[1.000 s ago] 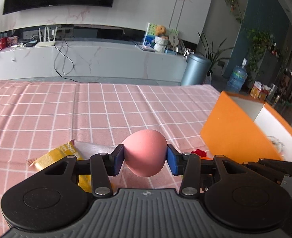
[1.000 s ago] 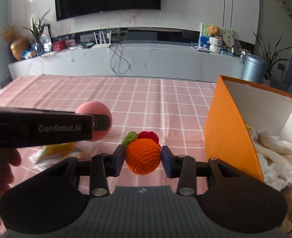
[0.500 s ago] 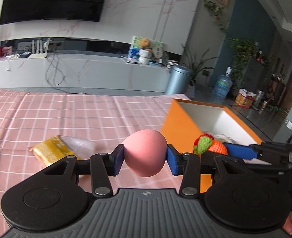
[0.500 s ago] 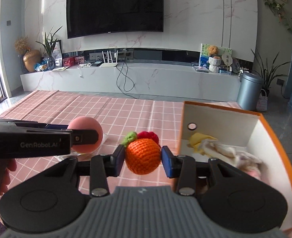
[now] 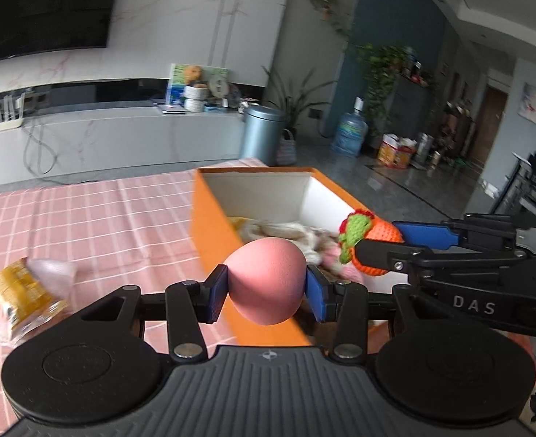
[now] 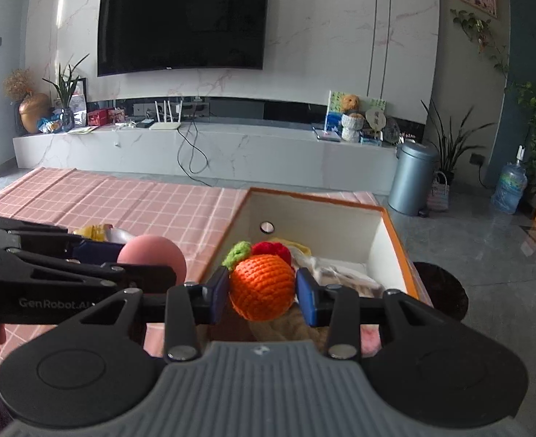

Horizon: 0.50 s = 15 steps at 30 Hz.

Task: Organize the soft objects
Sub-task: 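Carry the ball and sponge over the orange box and open both grippers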

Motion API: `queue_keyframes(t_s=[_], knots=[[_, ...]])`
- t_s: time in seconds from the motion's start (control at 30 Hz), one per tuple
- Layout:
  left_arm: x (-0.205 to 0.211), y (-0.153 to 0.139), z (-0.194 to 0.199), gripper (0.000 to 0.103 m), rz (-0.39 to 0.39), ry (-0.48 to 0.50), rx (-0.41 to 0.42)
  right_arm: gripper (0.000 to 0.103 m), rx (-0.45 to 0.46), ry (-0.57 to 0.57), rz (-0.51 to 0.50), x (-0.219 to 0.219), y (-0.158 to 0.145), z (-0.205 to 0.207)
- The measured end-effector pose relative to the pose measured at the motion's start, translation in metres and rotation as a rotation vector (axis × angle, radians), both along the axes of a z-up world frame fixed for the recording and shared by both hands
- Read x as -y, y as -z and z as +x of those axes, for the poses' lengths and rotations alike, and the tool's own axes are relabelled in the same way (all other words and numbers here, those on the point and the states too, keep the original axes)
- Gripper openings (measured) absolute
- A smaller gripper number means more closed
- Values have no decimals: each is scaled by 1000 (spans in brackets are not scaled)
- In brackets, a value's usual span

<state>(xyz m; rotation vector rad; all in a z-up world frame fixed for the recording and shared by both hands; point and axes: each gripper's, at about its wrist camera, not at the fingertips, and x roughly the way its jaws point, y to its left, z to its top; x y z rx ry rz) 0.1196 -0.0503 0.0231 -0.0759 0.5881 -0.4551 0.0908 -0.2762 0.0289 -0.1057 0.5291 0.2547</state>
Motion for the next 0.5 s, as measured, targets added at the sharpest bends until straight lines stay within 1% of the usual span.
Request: queue_keyframes(t_s=[0.1,0.17,0.37,0.5], knots=[[16,-1,2,51,19,46,4,40,-22,8,-45,11,8,1],[28,-1,6,51,30,82,-2,40,-54,4,-52,21,12,4],[61,6,17,51,109,191,-22,40,-209,3,-24,52,18,30],[78,14,30,51,142,257,-85,40,-281,-10,-65,58,25,50]])
